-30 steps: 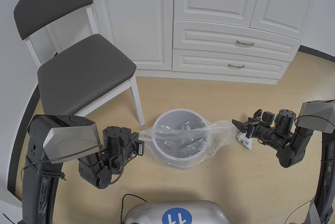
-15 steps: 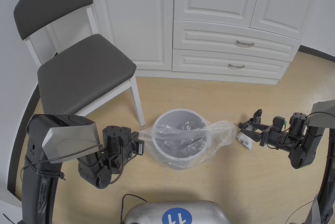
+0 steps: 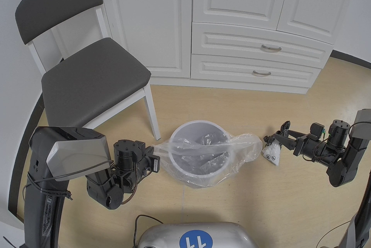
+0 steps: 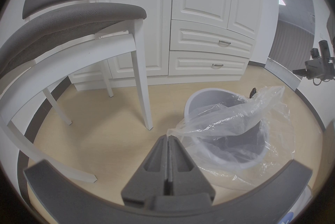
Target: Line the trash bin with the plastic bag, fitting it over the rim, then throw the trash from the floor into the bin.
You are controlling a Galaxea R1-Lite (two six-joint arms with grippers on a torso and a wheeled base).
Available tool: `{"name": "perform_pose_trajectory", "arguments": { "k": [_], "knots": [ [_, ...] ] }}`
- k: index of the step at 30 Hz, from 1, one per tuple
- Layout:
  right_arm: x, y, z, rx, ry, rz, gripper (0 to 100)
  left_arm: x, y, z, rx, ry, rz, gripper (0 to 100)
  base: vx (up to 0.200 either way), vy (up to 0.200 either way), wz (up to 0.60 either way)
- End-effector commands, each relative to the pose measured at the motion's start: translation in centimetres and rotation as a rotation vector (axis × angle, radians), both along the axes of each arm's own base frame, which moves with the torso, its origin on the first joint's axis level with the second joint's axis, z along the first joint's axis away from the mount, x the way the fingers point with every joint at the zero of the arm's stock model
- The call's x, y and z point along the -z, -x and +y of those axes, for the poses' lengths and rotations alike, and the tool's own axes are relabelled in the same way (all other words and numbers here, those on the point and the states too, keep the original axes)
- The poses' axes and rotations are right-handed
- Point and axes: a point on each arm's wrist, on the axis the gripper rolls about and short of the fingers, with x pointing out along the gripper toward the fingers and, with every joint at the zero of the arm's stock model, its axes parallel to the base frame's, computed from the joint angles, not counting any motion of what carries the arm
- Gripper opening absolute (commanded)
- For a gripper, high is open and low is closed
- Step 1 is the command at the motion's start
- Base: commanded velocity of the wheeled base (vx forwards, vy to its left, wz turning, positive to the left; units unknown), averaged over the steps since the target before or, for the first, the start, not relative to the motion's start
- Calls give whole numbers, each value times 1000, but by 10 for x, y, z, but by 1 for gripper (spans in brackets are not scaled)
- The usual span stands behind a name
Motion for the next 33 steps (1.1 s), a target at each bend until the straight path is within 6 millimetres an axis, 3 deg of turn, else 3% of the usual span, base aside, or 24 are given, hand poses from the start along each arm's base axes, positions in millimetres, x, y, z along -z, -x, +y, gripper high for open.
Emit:
{"name": "perform_pose_trajectory", "arguments": {
  "k": [1, 2, 7, 15, 33],
  "knots": [
    [-13, 13, 19, 37, 16, -26, 100, 0, 2, 1, 0, -1, 5, 0, 0, 0, 0],
    [-12, 20, 31, 113, 38, -5, 100, -3, 5, 1, 3, 2, -1, 0, 0, 0, 0],
    [-17, 27, 49, 270, 81, -19, 100, -6, 8, -2, 14, 5, -7, 0, 0, 0, 0],
    [-27, 45, 81, 295, 101, -49, 100, -6, 9, -3, 22, 8, -4, 0, 0, 0, 0],
    [-26, 55, 84, 278, 202, -71, 100, -5, 18, -3, 20, 15, -6, 0, 0, 0, 0]
  ]
}}
